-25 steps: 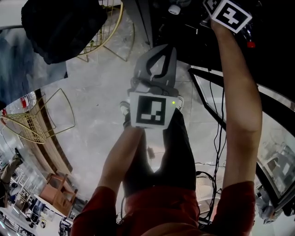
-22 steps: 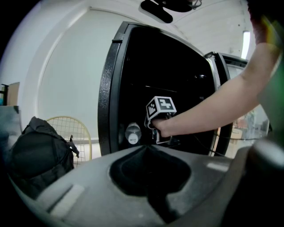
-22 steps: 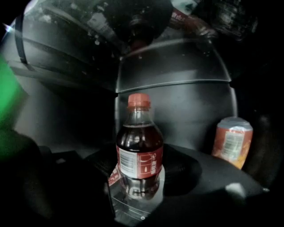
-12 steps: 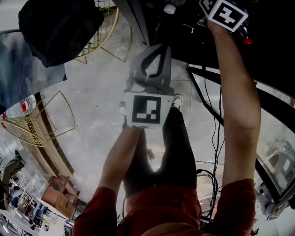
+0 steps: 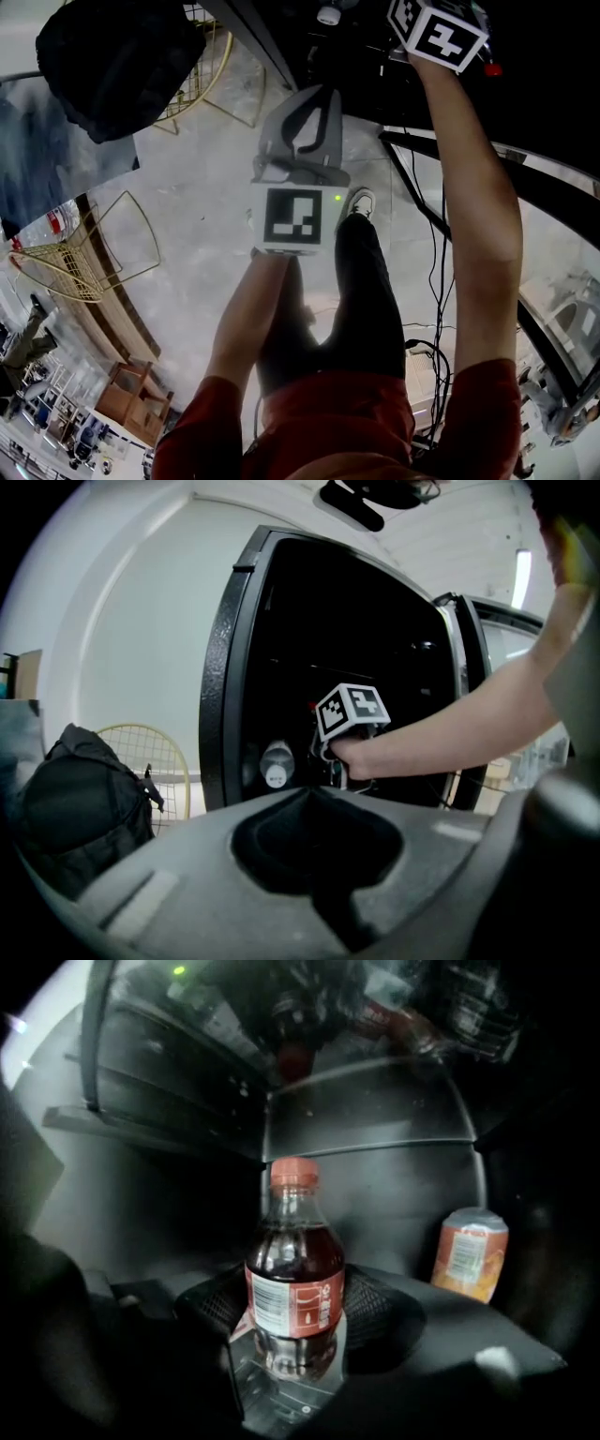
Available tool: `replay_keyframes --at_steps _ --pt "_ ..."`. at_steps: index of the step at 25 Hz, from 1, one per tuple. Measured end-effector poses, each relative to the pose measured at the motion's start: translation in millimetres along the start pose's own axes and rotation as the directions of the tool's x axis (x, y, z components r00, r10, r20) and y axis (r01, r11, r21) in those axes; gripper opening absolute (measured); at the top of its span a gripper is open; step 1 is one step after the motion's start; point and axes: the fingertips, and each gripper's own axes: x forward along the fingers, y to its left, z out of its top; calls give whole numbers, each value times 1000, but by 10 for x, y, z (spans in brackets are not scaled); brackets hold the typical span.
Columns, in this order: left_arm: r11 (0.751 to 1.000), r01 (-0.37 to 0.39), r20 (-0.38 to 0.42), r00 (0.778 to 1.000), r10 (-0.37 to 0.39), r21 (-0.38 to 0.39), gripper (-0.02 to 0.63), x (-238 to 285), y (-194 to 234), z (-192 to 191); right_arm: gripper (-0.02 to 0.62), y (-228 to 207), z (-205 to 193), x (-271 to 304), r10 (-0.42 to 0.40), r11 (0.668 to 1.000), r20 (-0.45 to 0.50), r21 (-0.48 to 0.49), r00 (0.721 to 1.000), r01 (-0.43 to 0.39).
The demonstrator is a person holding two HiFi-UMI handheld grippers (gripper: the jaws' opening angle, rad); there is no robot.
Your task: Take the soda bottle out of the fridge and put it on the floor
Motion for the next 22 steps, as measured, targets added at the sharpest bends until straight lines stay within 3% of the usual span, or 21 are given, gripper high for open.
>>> replay_keyframes --at_steps 8,14,22 --pt "1000 -2 6 1000 2 -12 0 -97 -27 16 301 118 -40 -284 59 998 8 -10 998 -59" --pt "999 -43 -47 998 43 -10 0 -185 58 -149 301 207 -111 -556 98 995 7 -24 995 -97" --pt "998 -51 -57 997 50 -20 0 -217 74 -171 301 319 -194 -899 114 993 3 -31 993 -114"
